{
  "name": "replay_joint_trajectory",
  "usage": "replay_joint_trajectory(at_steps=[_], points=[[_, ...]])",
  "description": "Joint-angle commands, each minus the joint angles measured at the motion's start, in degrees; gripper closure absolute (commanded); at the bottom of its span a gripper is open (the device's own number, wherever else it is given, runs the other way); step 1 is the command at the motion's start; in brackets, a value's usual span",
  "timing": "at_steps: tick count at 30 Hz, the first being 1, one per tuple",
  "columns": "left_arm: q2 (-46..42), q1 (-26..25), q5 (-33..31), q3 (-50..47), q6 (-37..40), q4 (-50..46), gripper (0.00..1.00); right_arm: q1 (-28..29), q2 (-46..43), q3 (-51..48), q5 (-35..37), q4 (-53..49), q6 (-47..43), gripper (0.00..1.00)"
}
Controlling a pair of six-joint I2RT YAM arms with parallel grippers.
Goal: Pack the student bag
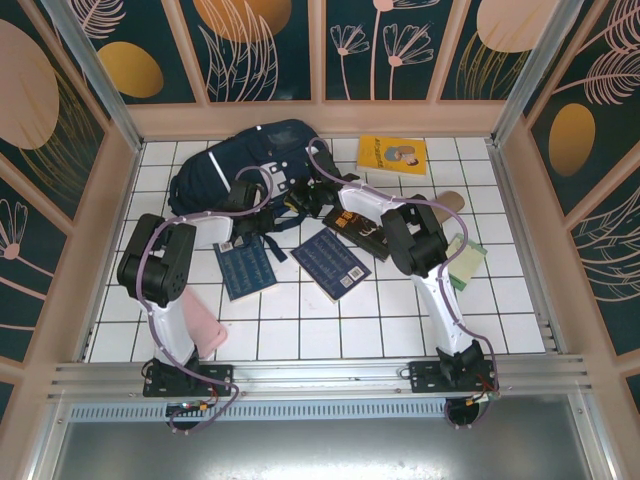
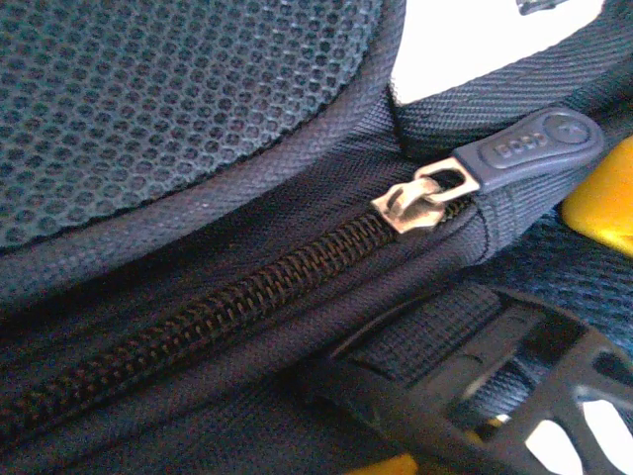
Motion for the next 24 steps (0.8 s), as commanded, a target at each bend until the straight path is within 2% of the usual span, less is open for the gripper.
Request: replay_joint_trajectory(at_steps=[1, 2, 8, 15, 18, 24], points=[[3.9, 0.0, -3.9, -0.4, 1.2, -3.9, 0.96, -3.0, -2.1, -0.9, 5.0, 2.0, -0.2, 1.0], [3.7, -0.1, -4.4, -0.4, 1.0, -4.0, 1.0, -3.0, -2.2, -1.0, 5.0, 2.1, -0.3, 1.0], [0.0, 0.0, -5.3, -0.8, -1.5, -5.1, 1.0, -3.2, -2.7, -0.8, 4.3, 2.6, -0.4, 1.0], [-9.1, 0.3, -13.0, -0.5, -4.9, -11.9, 1.0, -3.4, -5.1, 2.0, 5.7, -0.4, -4.4, 1.0], [-13.4, 1.4, -15.5, -1.5, -6.2, -15.1, 1.0, -3.7, -7.0, 1.8, 6.5, -1.3, -6.0, 1.0], [-20.5, 5.2, -18.8, -6.9, -7.5, -18.7, 1.0, -8.2, -12.2, -1.3, 7.3, -0.8, -7.7, 1.0]])
